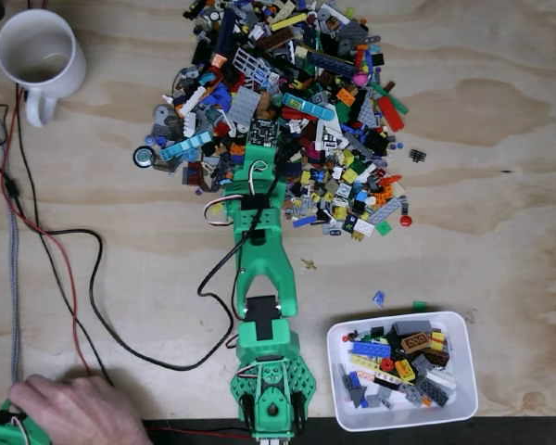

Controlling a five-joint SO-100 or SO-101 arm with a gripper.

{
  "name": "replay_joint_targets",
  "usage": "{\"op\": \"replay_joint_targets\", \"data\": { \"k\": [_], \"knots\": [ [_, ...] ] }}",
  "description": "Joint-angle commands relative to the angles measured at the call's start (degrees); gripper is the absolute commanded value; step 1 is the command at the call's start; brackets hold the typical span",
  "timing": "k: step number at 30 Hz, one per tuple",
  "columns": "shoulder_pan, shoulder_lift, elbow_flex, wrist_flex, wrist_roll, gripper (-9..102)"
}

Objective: Find the closest Lego and put it in the bin.

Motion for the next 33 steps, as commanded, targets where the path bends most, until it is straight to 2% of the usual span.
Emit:
{"op": "replay_joint_targets", "data": {
  "k": [1,8,21,27,29,33],
  "knots": [
    [0.79,0.79,-4.31,-2.37,-0.44,8],
    [-0.09,4.92,-5.71,1.32,0.00,0],
    [-0.09,24.70,-9.84,23.82,4.31,0],
    [11.25,38.76,-10.46,38.58,5.63,1],
    [18.11,42.36,-10.11,44.21,5.63,1],
    [34.80,47.11,-8.61,50.10,3.69,1]
  ]
}}
